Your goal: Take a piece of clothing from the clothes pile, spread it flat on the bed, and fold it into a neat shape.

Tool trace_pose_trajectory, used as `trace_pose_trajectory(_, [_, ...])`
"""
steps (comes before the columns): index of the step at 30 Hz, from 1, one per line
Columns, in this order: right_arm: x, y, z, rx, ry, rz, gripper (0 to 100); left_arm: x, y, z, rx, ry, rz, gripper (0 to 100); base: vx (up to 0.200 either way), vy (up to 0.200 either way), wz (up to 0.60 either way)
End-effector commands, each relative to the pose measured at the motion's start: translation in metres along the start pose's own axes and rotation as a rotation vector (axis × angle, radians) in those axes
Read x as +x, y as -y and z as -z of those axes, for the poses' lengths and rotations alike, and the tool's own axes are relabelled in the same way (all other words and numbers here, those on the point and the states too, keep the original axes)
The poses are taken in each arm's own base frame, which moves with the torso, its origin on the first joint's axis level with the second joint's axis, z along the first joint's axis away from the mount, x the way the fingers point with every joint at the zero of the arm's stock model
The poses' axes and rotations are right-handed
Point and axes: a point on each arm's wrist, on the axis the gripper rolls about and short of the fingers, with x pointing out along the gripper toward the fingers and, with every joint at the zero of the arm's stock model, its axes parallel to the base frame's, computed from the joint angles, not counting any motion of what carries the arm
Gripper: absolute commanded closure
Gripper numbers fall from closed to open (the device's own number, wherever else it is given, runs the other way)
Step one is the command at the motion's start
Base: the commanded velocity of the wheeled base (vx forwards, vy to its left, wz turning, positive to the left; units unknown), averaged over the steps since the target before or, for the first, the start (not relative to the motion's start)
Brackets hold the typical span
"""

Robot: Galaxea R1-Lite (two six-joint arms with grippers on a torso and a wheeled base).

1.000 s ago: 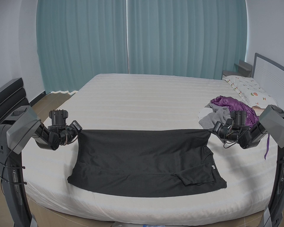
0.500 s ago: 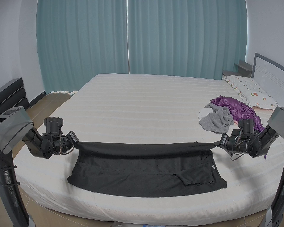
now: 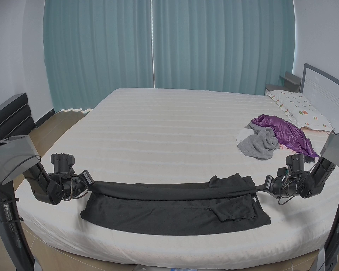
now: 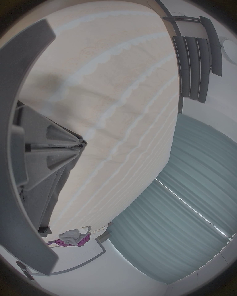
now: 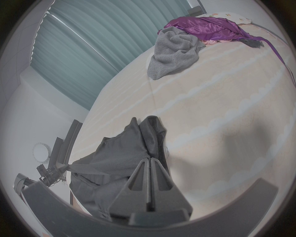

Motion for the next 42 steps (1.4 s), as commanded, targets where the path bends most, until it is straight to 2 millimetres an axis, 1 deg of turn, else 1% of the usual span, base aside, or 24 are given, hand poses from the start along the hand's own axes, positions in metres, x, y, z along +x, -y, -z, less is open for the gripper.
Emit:
trace_pose_trajectory(1, [0.004,0.004,0.008,-0.004,-0.032,0.012,100,0.003,-0.007,0.014,0.0,-0.039,-0.019,100,0.0,0.0,0.0])
trace_pose_trajectory(6, [0.005,0.005,0.011,-0.015,-0.045,0.015,100,0.002,-0.006,0.019,0.0,-0.05,-0.017,100,0.0,0.0,0.0])
trace_pose_trajectory(7, [0.005,0.005,0.011,-0.016,-0.042,0.016,100,0.002,-0.006,0.02,0.001,-0.052,-0.017,0,0.0,0.0,0.0])
trace_pose_trajectory(8, [0.004,0.004,0.01,-0.018,-0.04,0.014,0,0.001,-0.005,0.019,0.001,-0.05,-0.015,0,0.0,0.0,0.0])
trace_pose_trajectory(9, [0.004,0.004,0.01,-0.018,-0.04,0.014,0,0.001,-0.005,0.019,0.001,-0.05,-0.015,0,0.0,0.0,0.0])
trace_pose_trajectory(12, [-0.006,-0.004,0.002,-0.017,0.001,-0.008,0,-0.005,-0.005,0.018,-0.001,-0.046,-0.014,0,0.0,0.0,0.0])
trace_pose_trajectory(14, [-0.014,-0.01,-0.004,-0.01,0.028,-0.027,0,-0.011,-0.001,0.012,-0.005,-0.022,0.0,0,0.0,0.0,0.0])
trace_pose_trajectory(16, [-0.016,-0.013,-0.007,0.004,0.039,-0.039,0,-0.014,0.0,0.009,-0.014,-0.013,0.005,0,0.0,0.0,0.0])
trace_pose_trajectory(17, [-0.021,-0.02,-0.012,0.046,0.059,-0.063,0,-0.021,0.006,0.002,-0.058,0.017,0.028,0,0.0,0.0,0.0])
trace_pose_trajectory(18, [-0.021,-0.02,-0.012,0.046,0.059,-0.063,0,-0.021,0.006,0.002,-0.058,0.017,0.028,0,0.0,0.0,0.0])
trace_pose_trajectory(19, [-0.021,-0.028,-0.016,0.088,0.07,-0.085,0,-0.026,0.012,-0.005,-0.1,0.04,0.054,0,0.0,0.0,0.0])
trace_pose_trajectory(22, [-0.016,-0.034,-0.019,0.14,0.072,-0.103,0,-0.026,0.017,-0.012,-0.124,0.047,0.085,0,0.0,0.0,0.0])
trace_pose_trajectory(24, [-0.007,-0.034,-0.017,0.189,0.051,-0.103,0,-0.021,0.021,-0.017,-0.126,0.052,0.11,0,0.0,0.0,0.0])
trace_pose_trajectory(25, [-0.007,-0.034,-0.017,0.189,0.051,-0.103,0,-0.021,0.021,-0.017,-0.126,0.052,0.11,0,0.0,0.0,0.0])
trace_pose_trajectory(26, [0.002,-0.032,-0.016,0.225,0.038,-0.1,0,-0.014,0.025,-0.022,-0.133,0.058,0.13,0,0.0,0.0,0.0])
trace_pose_trajectory(27, [0.006,-0.031,-0.016,0.245,0.035,-0.099,0,-0.008,0.025,-0.024,-0.149,0.057,0.137,0,0.0,0.0,0.0])
trace_pose_trajectory(32, [0.015,-0.027,-0.016,0.328,0.045,-0.11,0,0.009,0.031,-0.031,-0.224,0.019,0.185,0,0.0,0.0,0.0])
trace_pose_trajectory(34, [0.015,-0.026,-0.016,0.332,0.047,-0.108,0,0.009,0.032,-0.032,-0.228,0.016,0.187,0,0.0,0.0,0.0])
trace_pose_trajectory(35, [0.018,-0.023,-0.015,0.338,0.057,-0.111,0,0.015,0.027,-0.037,-0.234,0.003,0.193,0,0.0,0.0,0.0])
trace_pose_trajectory(37, [0.021,-0.02,-0.014,0.34,0.057,-0.11,0,0.018,0.024,-0.043,-0.239,0.013,0.188,0,0.0,0.0,0.0])
trace_pose_trajectory(42, [0.025,-0.016,-0.01,0.348,0.049,-0.097,0,0.027,0.021,-0.039,-0.249,-0.044,0.144,0,0.0,0.0,0.0])
